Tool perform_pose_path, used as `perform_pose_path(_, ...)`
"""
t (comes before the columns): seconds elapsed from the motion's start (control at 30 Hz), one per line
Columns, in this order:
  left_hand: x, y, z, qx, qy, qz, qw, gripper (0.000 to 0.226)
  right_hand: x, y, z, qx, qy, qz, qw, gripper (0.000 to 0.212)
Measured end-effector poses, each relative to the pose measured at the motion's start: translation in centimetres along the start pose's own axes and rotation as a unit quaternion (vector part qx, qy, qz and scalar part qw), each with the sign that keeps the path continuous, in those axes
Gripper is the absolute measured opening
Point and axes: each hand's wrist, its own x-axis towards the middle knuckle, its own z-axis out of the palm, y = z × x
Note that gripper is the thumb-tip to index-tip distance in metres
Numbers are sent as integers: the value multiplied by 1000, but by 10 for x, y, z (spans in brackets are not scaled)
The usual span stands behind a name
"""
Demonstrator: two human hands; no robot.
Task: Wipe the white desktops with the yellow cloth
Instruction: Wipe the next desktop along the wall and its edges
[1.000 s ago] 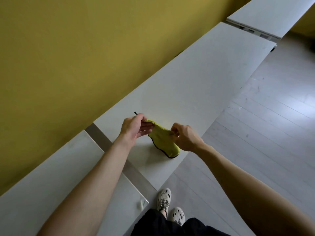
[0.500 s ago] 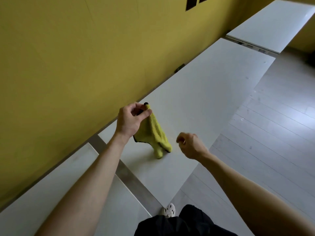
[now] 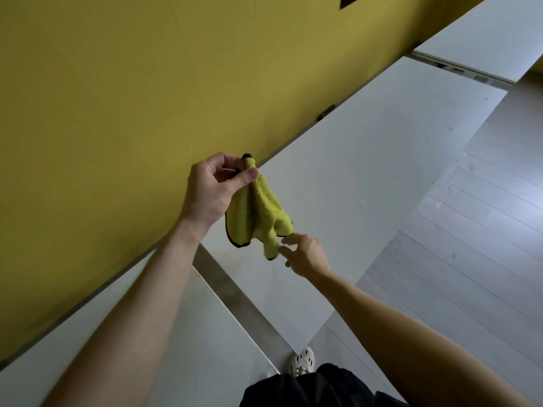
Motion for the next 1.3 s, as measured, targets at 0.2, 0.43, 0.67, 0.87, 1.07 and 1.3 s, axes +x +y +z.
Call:
perform_pose_path(0.2, -5, 8, 5, -61, -13, -15, 998, 24, 9, -3, -5, 341, -62, 118, 930, 19)
perform_pose_path(0.43, 5, -20, -8, -74, 11, -46, 996, 18, 4, 20, -28, 517, -79, 218, 824, 9)
perform_pose_path(0.67, 17, -65, -37, -29, 17, -80, 996, 27, 12, 45, -67, 527, 72, 209, 820, 17)
perform_pose_path(0.87, 17, -92, -47, -90, 7, -143, 986, 30, 12, 55, -118, 299, 78, 73, 948, 56)
perform_pose_path(1.07, 15, -108, -50, -105, -8, -166, 980, 36, 4, 52, -131, 15, 142, -60, 988, 11)
perform_pose_path(1.3, 4, -155, -20, 83, -63, -293, 950, 24, -1, 41, -121, -59, 51, 24, 997, 30)
